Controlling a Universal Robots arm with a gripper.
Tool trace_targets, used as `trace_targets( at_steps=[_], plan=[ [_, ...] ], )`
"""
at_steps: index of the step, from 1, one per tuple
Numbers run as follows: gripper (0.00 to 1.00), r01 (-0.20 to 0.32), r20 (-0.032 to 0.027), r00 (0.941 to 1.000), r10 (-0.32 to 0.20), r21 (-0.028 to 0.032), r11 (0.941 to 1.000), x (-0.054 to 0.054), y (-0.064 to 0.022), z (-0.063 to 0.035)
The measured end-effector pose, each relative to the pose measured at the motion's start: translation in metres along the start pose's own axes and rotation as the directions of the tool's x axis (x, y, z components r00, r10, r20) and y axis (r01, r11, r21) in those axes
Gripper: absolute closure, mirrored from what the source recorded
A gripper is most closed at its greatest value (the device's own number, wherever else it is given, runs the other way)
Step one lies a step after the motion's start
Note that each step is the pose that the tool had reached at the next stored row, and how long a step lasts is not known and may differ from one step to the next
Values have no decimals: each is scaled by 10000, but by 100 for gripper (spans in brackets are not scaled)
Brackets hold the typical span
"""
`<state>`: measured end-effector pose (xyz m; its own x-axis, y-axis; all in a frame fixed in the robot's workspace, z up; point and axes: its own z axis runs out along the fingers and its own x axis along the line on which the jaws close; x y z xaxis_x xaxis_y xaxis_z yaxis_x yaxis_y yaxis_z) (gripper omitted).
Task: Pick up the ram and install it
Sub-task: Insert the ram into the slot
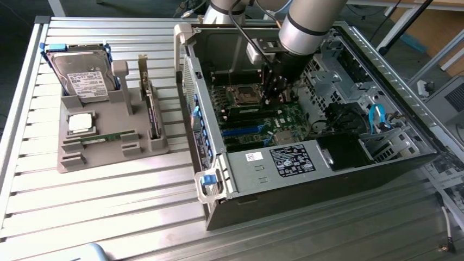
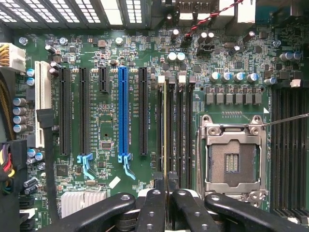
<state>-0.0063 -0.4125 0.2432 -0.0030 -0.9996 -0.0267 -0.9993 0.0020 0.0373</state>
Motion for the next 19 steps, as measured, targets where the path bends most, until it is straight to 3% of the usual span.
trace_targets(
  at_steps=[19],
  plan=[
    [88,1,0,10000,-1,2,10000,15,-1,22]
  ],
)
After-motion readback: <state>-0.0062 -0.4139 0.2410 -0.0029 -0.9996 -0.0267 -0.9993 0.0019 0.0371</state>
